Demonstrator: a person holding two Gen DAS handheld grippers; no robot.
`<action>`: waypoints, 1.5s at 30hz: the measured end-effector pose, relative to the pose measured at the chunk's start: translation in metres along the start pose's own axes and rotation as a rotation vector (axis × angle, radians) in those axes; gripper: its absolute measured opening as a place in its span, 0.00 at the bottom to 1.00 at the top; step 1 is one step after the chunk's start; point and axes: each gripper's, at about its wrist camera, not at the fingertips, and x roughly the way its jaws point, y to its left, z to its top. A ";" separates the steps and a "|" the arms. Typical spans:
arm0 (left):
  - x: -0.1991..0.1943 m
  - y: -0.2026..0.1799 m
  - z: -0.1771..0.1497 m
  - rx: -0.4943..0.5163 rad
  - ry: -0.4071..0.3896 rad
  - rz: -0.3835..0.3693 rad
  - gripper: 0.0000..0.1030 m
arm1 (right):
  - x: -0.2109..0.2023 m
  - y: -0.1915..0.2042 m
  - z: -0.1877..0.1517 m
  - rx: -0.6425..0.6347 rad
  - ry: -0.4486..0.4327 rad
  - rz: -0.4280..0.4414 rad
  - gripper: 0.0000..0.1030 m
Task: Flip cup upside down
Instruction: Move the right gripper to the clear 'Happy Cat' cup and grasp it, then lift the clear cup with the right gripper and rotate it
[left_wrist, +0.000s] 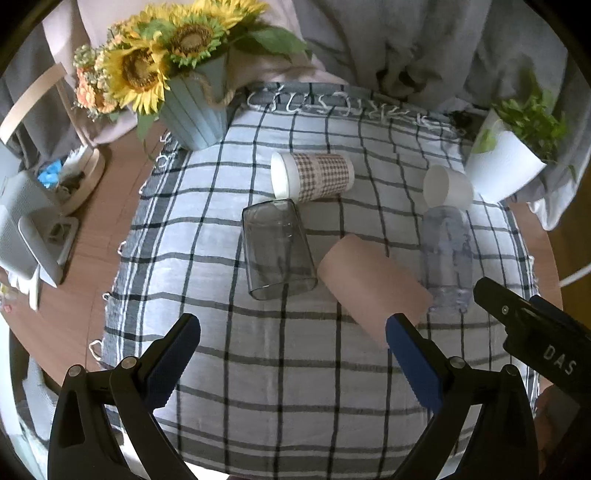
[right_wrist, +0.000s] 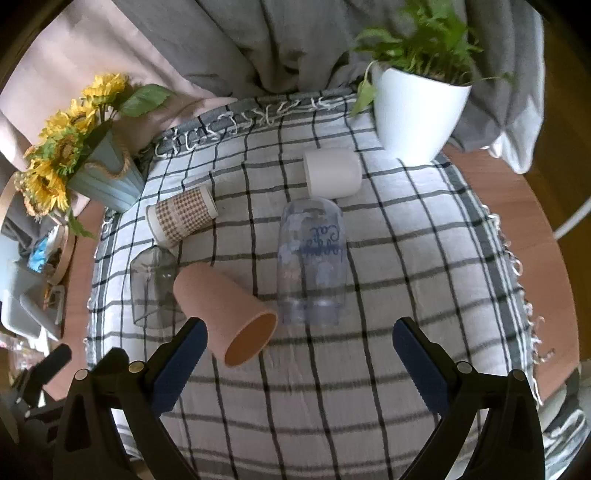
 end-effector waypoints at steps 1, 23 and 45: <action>0.003 -0.002 0.002 -0.003 0.003 0.008 0.99 | 0.007 -0.002 0.005 -0.001 0.012 0.001 0.99; 0.060 -0.035 0.010 -0.041 0.130 0.105 0.99 | 0.114 -0.017 0.051 -0.021 0.153 0.014 0.81; 0.043 -0.031 0.003 -0.061 0.101 0.077 0.99 | 0.093 -0.019 0.047 -0.037 0.137 0.022 0.69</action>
